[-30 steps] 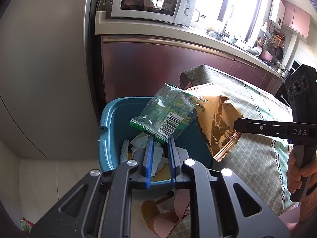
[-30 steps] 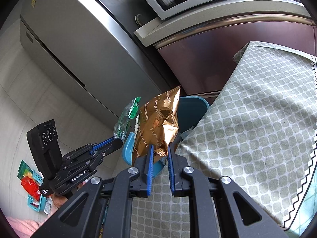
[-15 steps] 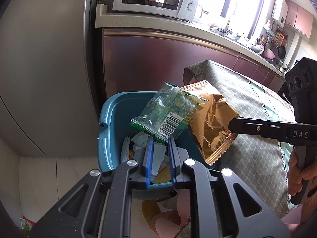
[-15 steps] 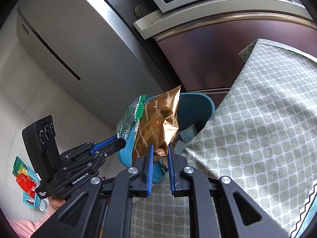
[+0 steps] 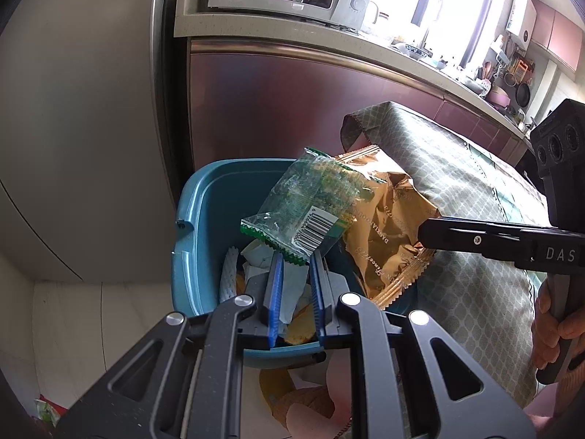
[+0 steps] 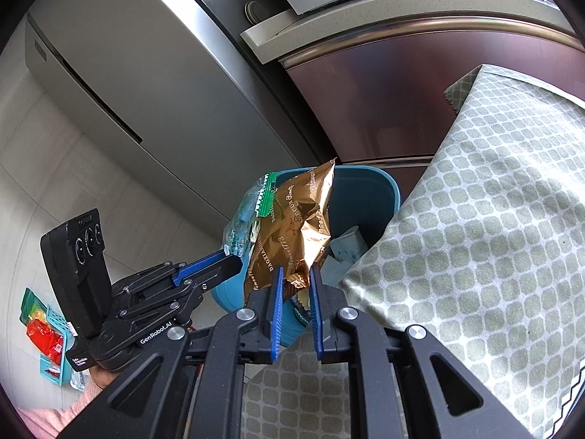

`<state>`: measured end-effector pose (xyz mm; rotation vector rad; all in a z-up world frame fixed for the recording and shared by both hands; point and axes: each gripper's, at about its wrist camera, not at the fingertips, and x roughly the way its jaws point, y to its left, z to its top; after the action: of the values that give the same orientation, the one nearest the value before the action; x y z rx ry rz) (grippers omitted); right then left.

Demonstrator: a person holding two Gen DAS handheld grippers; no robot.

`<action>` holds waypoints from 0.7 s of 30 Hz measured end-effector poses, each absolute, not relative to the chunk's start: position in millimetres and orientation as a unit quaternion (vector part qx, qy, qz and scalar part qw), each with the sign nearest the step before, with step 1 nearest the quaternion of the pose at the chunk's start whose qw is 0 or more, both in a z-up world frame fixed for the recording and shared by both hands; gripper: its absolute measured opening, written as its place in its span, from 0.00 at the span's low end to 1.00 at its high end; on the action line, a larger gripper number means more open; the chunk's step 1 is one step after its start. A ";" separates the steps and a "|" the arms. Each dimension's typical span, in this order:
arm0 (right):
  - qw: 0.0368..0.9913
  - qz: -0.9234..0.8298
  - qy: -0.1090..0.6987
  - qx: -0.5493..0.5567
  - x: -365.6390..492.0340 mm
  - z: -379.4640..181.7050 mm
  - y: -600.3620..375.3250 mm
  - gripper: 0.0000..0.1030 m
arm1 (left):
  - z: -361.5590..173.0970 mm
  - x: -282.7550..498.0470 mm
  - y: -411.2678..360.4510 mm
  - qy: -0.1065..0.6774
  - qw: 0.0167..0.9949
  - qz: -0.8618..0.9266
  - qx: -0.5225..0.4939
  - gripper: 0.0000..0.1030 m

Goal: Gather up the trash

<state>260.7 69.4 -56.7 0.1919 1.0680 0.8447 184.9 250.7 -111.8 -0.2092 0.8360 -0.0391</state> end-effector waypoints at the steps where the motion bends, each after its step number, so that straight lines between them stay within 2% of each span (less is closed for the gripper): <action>1: 0.773 0.390 0.493 0.087 260.7 -56.8 70.8 0.13 | -113.0 186.5 250.3 0.406 0.908 -0.019 -0.103 0.15; 9: 0.776 0.383 0.495 0.078 264.4 -58.5 78.0 0.17 | -125.9 198.0 248.2 0.421 0.900 -0.021 -0.106 0.16; 11: 0.778 0.380 0.495 0.076 265.3 -59.4 79.1 0.21 | -130.1 201.5 246.7 0.426 0.898 -0.021 -0.105 0.16; 17: 0.780 0.383 0.490 0.075 260.5 -58.5 72.4 0.21 | -140.6 206.6 242.7 0.435 0.893 -0.024 -0.108 0.17; 19: 0.781 0.384 0.487 0.077 258.1 -56.7 66.6 0.22 | -139.3 204.6 241.5 0.431 0.895 -0.026 -0.112 0.22; 21: 0.783 0.385 0.481 0.081 254.1 -54.2 59.9 0.28 | -135.2 198.2 241.2 0.422 0.899 -0.027 -0.111 0.29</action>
<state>254.1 59.9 -54.2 0.1753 1.0392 0.8319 198.2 241.2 -135.2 -0.2295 0.8734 -0.0565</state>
